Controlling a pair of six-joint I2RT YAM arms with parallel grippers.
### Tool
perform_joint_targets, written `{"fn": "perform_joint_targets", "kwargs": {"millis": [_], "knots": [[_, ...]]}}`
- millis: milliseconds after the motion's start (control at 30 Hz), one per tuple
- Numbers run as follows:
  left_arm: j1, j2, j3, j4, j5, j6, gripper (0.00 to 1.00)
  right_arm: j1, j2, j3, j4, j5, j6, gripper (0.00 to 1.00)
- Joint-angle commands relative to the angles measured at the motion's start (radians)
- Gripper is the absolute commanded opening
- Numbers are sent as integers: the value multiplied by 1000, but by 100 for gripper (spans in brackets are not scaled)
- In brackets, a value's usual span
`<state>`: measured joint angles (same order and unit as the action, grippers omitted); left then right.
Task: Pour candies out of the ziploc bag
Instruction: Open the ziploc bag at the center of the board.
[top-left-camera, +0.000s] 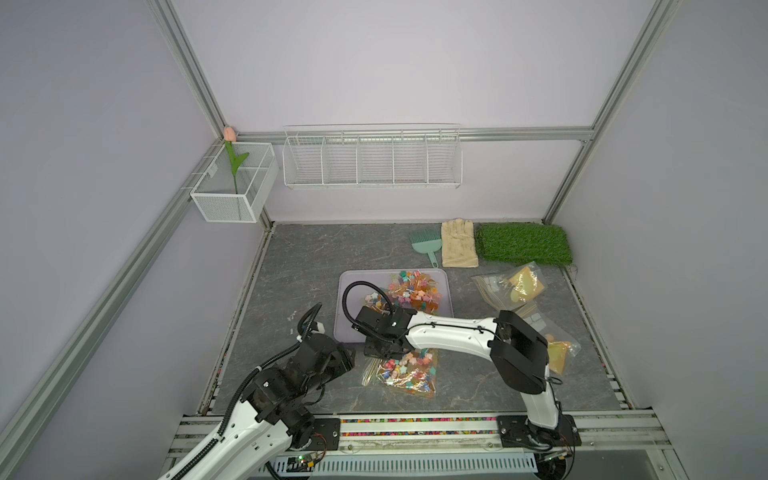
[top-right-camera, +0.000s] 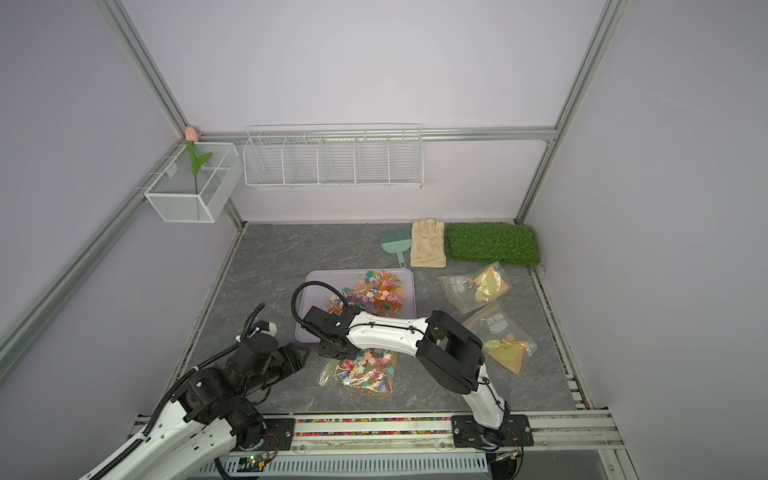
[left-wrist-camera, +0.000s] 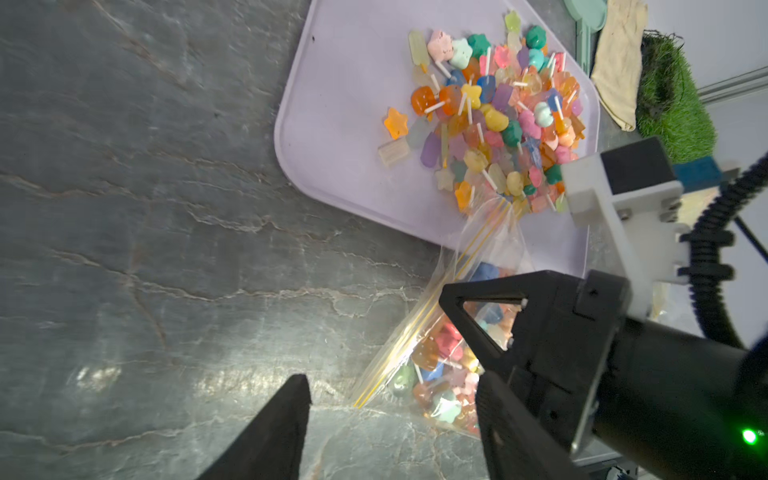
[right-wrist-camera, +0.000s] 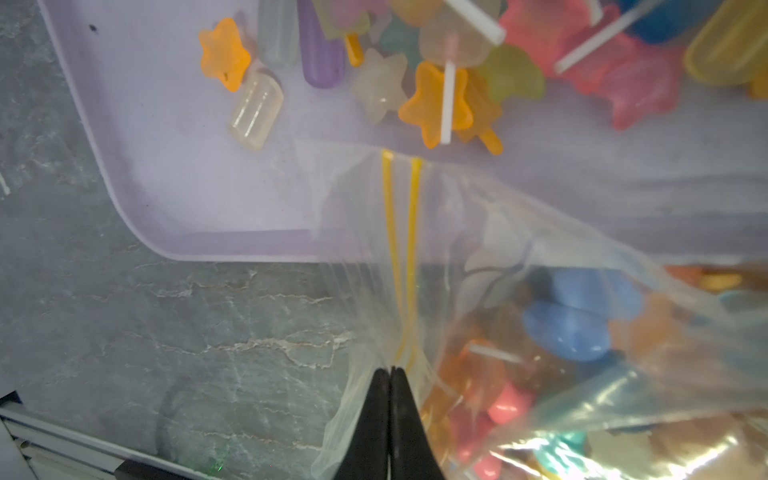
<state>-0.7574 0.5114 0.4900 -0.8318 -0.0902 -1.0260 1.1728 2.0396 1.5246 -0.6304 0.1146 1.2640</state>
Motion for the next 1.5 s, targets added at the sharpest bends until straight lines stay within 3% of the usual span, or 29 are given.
{"fn": "perform_joint_targets", "kwargs": {"millis": [0,300,667,833,1033,1467], "knots": [[4,-2,-20,32,51,37,66,-8,-43,-38,72,-30,-41,7],[4,17,-94,140,102,45,58,-17,-97,-113,158,-64,-83,7],[5,73,-143,240,114,75,58,-29,-125,-163,173,-102,-132,7],[4,93,-162,280,124,81,49,-38,-132,-185,182,-114,-138,7],[5,133,-181,352,142,102,47,-42,-133,-196,201,-125,-144,7],[4,237,-206,506,65,132,43,-44,-157,-219,223,-138,-164,7]]}}
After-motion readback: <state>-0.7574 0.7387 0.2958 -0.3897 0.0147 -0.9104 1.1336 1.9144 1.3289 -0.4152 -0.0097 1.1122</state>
